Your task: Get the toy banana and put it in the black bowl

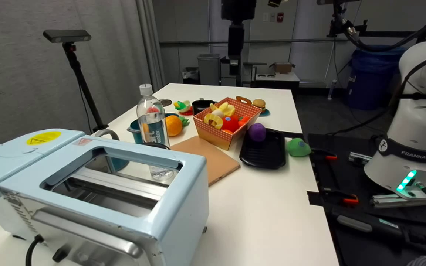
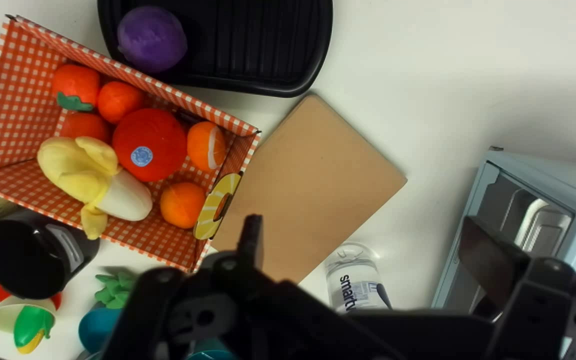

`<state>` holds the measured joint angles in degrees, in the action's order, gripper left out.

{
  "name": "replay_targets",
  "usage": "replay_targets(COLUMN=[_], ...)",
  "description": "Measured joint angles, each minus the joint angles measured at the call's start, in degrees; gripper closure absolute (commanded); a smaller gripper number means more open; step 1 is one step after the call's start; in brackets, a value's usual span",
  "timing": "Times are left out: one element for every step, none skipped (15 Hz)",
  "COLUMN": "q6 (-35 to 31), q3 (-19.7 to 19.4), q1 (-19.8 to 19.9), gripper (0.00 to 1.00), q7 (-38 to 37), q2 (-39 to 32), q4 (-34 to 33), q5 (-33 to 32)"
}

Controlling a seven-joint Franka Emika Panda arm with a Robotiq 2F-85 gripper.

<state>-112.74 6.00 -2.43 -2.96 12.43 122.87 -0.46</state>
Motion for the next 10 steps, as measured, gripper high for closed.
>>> replay_targets(q6=[0.00,0.00,0.00,0.00,0.00,0.00,0.00,0.00,-0.05,-0.07], q3=[-0.67,-1.42,-2.24,-3.00,-3.75,-4.51,-5.25,-5.95,-6.66,-7.33], q1=[0.06,0.16,0.28,0.43,0.55,0.69,0.85,1.08,1.38,1.71], gripper=[0.00,0.00,0.00,0.00,0.00,0.00,0.00,0.00,0.00,0.00], q7=[0.11,0.27,0.45,0.54,0.57,0.63,0.67,0.77,1.00,1.30], q2=[-0.77,-1.22,-1.41,-1.47,-1.47,-1.47,-1.47,-1.47,-1.47,-1.47], q4=[-0.73,-1.34,-1.78,-2.12,-2.46,-2.72,-2.94,-3.15,-3.30,-3.42], q5=[0.05,0.18,0.37,0.61,0.87,1.17,1.56,2.14,2.78,3.43])
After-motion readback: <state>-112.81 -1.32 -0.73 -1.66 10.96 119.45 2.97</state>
